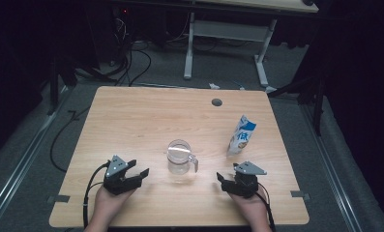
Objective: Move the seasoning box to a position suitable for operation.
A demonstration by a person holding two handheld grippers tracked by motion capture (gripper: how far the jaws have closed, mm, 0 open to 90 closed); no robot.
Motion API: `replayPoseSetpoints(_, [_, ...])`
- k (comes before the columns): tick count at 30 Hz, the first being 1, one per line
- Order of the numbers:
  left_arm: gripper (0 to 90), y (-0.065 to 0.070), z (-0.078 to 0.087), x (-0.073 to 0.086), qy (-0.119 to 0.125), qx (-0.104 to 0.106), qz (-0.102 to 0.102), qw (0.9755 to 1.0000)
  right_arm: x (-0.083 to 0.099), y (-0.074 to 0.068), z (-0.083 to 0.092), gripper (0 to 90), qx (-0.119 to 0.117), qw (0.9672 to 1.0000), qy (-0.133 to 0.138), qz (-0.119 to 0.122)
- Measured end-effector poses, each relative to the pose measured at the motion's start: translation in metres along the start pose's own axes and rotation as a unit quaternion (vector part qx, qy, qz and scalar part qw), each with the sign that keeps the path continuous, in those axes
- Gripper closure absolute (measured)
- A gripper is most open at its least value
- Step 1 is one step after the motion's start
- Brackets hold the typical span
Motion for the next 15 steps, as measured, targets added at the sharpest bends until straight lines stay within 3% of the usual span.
replayPoseSetpoints(9, [37.3,-0.007,0.008,0.001,-0.001,0.009,0.005,1.0,0.001,0.001,0.003,30.9,0.002,0.9999,0.014,-0.006])
replayPoseSetpoints(15, [37.9,-0.01,0.01,0.003,-0.003,-0.016,-0.006,0.9999,-0.001,0.001,0.002,32.3,-0.002,0.9998,0.021,-0.006])
Point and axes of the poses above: each handheld gripper's, and its own axes: z roughly backward along the jaws, x roughly out of its underside, y roughly to its right, the point moved 3 cm from there along -z, roughly forward along the jaws, and after that the axes turned 8 degrees about -y, right-handed, at the moved point
